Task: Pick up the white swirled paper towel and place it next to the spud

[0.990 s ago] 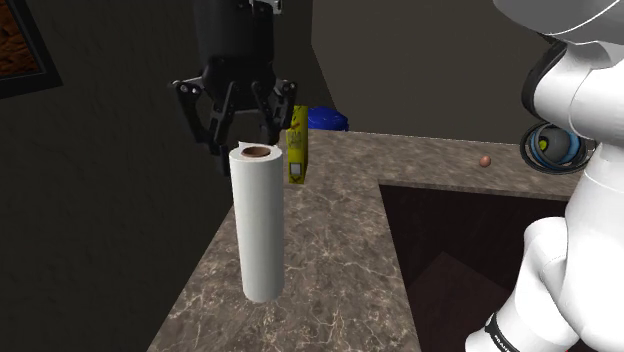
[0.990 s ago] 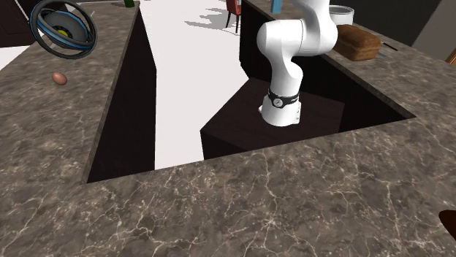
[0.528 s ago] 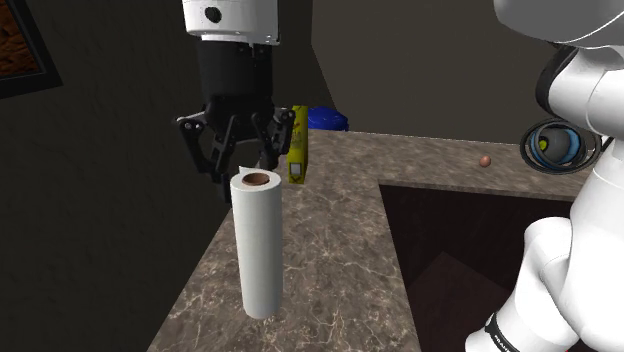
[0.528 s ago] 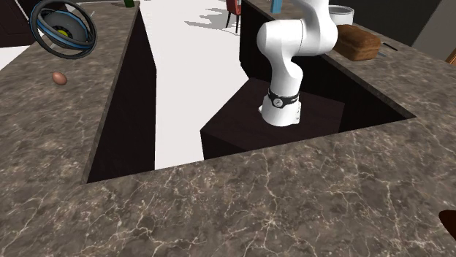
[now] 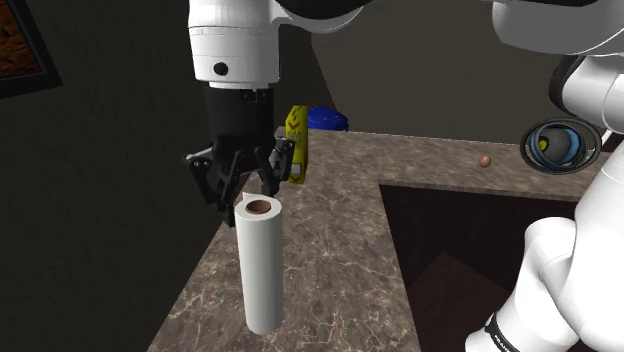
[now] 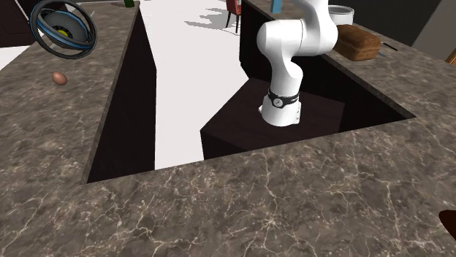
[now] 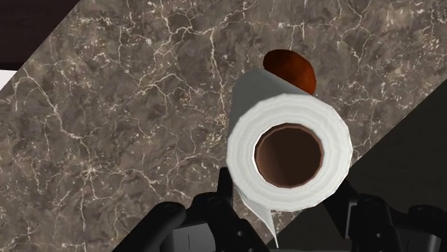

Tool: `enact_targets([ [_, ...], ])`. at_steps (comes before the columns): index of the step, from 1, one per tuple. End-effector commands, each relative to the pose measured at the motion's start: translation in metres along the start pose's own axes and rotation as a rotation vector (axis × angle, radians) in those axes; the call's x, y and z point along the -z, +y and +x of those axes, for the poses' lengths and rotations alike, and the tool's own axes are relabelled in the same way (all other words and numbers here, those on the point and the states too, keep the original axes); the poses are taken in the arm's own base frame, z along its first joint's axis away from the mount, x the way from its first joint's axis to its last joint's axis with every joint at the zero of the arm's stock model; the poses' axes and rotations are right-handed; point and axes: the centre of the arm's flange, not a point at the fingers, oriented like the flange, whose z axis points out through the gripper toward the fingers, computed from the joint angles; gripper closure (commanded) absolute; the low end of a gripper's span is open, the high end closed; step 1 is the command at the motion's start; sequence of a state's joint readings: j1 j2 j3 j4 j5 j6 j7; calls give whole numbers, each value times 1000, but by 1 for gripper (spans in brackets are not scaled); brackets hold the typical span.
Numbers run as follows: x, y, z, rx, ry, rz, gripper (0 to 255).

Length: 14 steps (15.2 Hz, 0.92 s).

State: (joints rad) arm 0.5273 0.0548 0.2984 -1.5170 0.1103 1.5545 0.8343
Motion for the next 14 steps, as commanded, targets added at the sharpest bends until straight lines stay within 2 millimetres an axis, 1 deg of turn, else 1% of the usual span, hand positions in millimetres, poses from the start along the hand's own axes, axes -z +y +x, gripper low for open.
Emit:
enact_targets([
  [1, -11, 1, 1, 0, 0, 0, 255],
  [14, -79, 6, 8, 0, 0, 0, 255],
])
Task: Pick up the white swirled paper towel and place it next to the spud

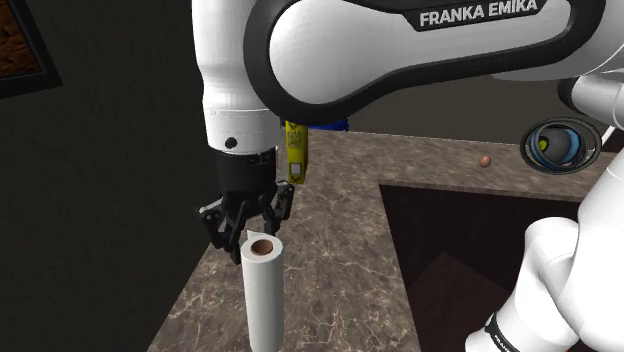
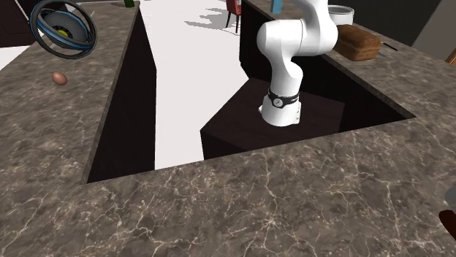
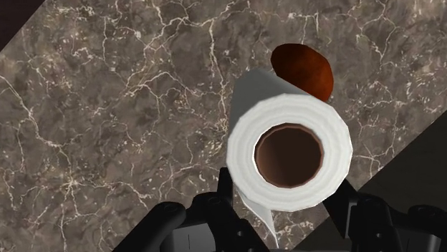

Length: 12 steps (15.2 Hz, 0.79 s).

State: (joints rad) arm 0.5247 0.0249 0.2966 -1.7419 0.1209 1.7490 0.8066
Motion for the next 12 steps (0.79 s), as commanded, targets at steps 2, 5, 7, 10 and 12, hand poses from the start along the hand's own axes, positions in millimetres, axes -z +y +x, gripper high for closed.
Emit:
enact_targets([
  [2, -16, 1, 2, 0, 0, 0, 255],
  [5, -32, 2, 3, 0, 0, 0, 255],
  [7, -42, 3, 4, 0, 0, 0, 255],
  [10, -58, 4, 6, 0, 0, 0, 255],
  [12, -68, 5, 7, 0, 0, 0, 255],
])
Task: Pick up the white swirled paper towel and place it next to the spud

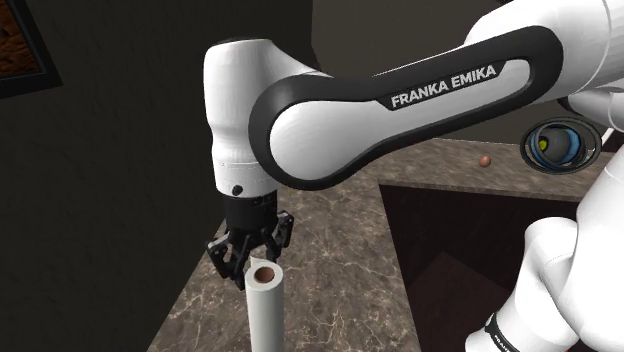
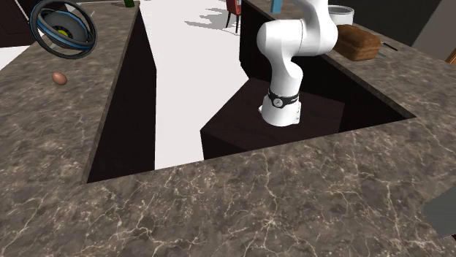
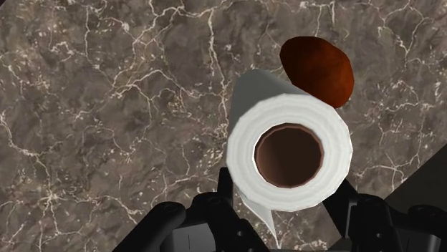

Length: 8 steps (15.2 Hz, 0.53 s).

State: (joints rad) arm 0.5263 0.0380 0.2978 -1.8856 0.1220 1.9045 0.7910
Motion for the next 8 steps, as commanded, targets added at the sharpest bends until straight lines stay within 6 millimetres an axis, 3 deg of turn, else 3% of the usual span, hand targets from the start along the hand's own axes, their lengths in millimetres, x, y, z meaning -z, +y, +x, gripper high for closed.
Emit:
enact_targets([
  [1, -12, 0, 1, 0, 0, 0, 255],
  [8, -48, 3, 5, 0, 0, 0, 255],
])
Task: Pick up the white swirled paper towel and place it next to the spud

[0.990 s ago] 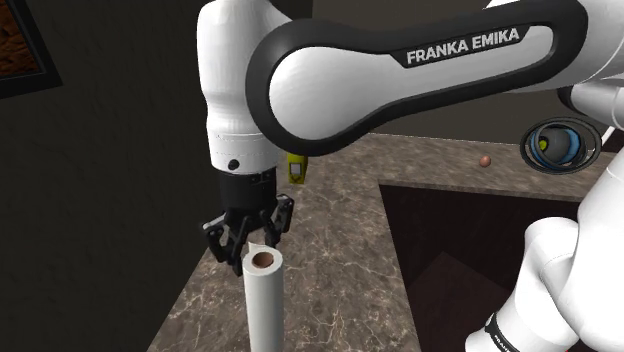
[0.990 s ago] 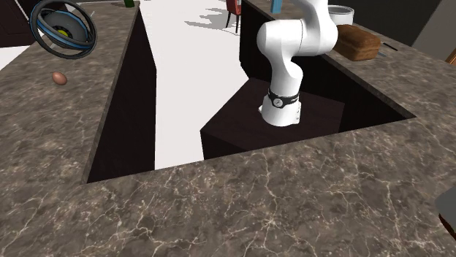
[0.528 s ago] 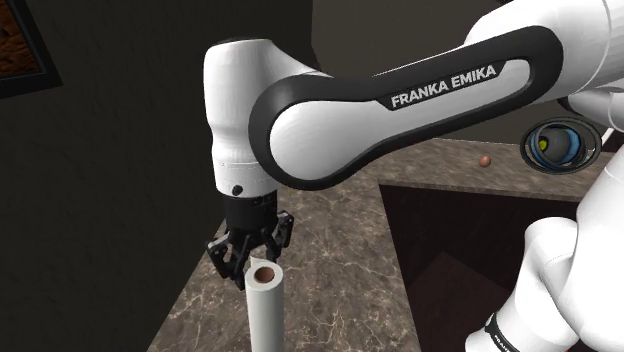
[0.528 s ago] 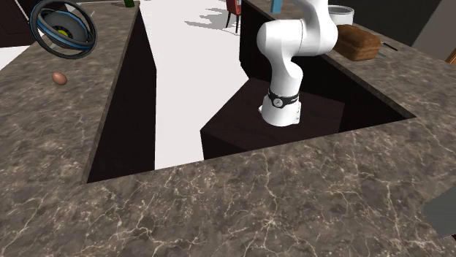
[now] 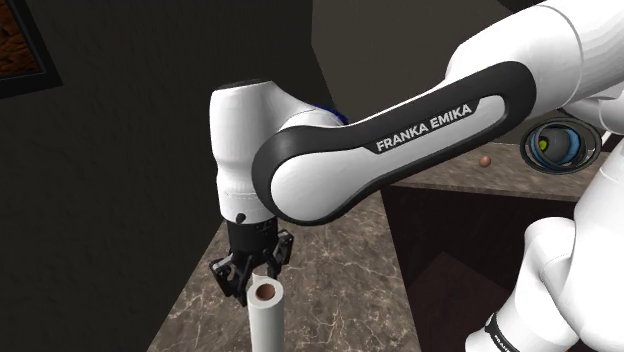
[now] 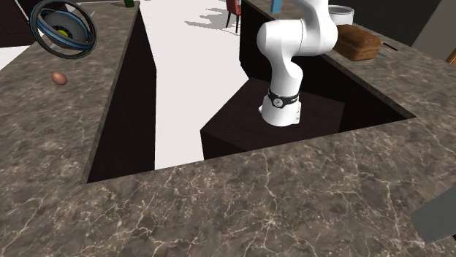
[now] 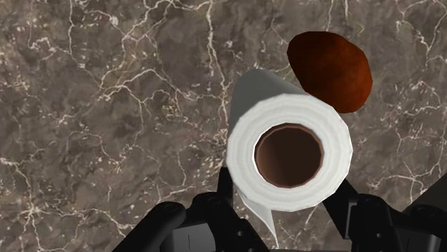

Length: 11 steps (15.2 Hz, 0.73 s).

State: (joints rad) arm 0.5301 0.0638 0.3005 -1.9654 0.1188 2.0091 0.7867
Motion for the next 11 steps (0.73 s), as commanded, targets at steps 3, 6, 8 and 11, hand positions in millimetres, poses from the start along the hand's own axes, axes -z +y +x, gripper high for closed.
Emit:
enact_targets([
  [3, -16, 1, 2, 0, 1, 1, 255],
  [6, -16, 1, 2, 0, 0, 1, 255],
  [8, -16, 1, 2, 0, 0, 1, 255],
  [11, -16, 1, 2, 0, 0, 1, 0],
])
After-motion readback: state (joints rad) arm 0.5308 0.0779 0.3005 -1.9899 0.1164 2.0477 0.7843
